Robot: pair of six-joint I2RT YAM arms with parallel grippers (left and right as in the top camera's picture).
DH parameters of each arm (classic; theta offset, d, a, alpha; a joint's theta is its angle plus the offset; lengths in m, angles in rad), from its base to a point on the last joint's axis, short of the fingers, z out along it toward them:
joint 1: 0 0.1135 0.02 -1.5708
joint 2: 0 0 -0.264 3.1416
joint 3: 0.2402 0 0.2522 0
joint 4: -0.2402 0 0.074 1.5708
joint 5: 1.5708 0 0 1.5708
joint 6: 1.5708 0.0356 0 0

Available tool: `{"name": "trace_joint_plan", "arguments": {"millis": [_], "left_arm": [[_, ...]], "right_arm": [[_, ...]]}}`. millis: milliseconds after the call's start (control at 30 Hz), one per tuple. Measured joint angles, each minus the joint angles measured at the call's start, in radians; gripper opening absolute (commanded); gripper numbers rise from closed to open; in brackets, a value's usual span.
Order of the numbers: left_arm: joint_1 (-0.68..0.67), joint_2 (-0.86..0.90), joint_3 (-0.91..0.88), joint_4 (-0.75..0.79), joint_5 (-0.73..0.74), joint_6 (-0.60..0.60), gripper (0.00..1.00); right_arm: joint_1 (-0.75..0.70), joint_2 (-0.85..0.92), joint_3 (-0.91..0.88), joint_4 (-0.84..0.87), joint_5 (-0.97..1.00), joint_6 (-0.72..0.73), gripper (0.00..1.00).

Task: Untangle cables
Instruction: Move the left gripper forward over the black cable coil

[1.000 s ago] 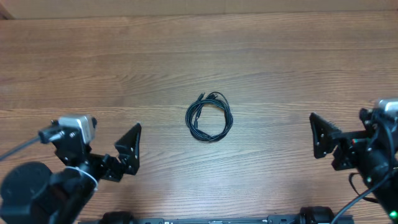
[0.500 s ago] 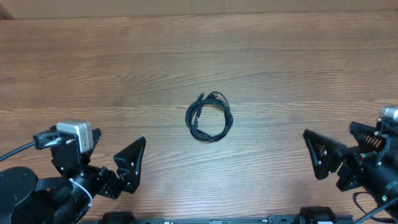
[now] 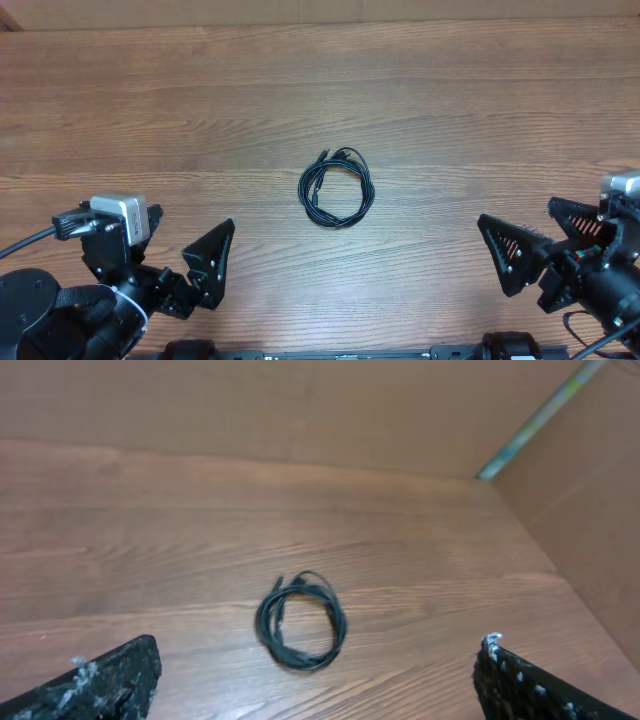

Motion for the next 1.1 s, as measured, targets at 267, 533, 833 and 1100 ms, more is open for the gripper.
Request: {"name": "trace_joint_plan", "arguments": {"millis": [267, 533, 833, 1100], "left_arm": [[0.0, 0.0, -0.043, -0.032, -0.089, 0.0, 0.99], [0.0, 0.052, -0.245, 0.034, -0.19, -0.013, 1.0], [0.0, 0.281, -0.44, 0.282, -0.014, 0.001, 1.0], [-0.084, 0.553, -0.445, 0.423, 0.119, 0.058, 1.0]], "right_arm": [[0.0, 0.0, 0.0, 0.031, -0.076, -0.001, 1.0], [0.0, 0.022, 0.0, 0.054, -0.086, -0.001, 1.0], [0.0, 0.043, 0.0, 0.065, -0.086, 0.0, 1.0], [0.0, 0.044, 0.0, 0.066, -0.087, -0.001, 1.0]]}}
